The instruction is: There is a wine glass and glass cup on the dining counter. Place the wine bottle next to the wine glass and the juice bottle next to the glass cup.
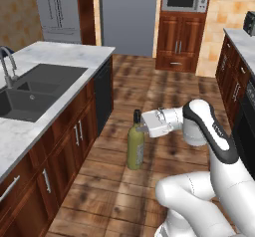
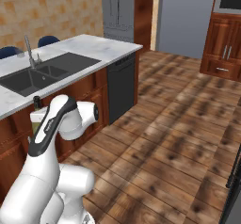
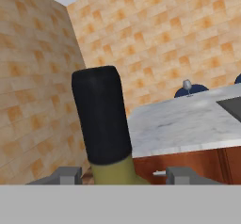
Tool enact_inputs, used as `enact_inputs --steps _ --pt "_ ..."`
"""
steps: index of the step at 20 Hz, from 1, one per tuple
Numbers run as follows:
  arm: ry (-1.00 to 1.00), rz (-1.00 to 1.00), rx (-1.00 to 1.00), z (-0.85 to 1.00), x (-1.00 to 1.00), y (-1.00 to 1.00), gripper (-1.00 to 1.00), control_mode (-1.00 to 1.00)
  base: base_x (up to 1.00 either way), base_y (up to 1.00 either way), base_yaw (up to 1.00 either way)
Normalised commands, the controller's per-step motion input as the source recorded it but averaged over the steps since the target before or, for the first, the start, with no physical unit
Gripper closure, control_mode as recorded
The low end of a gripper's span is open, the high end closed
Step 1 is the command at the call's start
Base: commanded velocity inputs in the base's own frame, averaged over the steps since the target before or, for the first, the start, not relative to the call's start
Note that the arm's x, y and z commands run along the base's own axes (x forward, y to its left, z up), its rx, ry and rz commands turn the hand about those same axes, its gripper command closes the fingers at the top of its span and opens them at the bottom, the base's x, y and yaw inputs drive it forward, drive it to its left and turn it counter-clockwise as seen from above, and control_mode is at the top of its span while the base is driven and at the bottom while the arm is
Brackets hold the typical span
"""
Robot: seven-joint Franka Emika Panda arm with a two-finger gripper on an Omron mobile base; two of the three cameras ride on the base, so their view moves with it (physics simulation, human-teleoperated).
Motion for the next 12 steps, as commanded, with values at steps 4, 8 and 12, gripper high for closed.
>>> enact_inputs --steps 4,8,12 --pt "0.0 0.0 0.0 0.0 0.0 0.0 1.0 1.0 0.59 0.07 0.14" --pt "0.0 0.0 0.0 0.0 0.0 0.0 1.0 1.0 0.7 0.01 0.04" --pt "0.0 0.0 0.0 0.0 0.0 0.0 1.0 1.0 0.82 0.01 0.0"
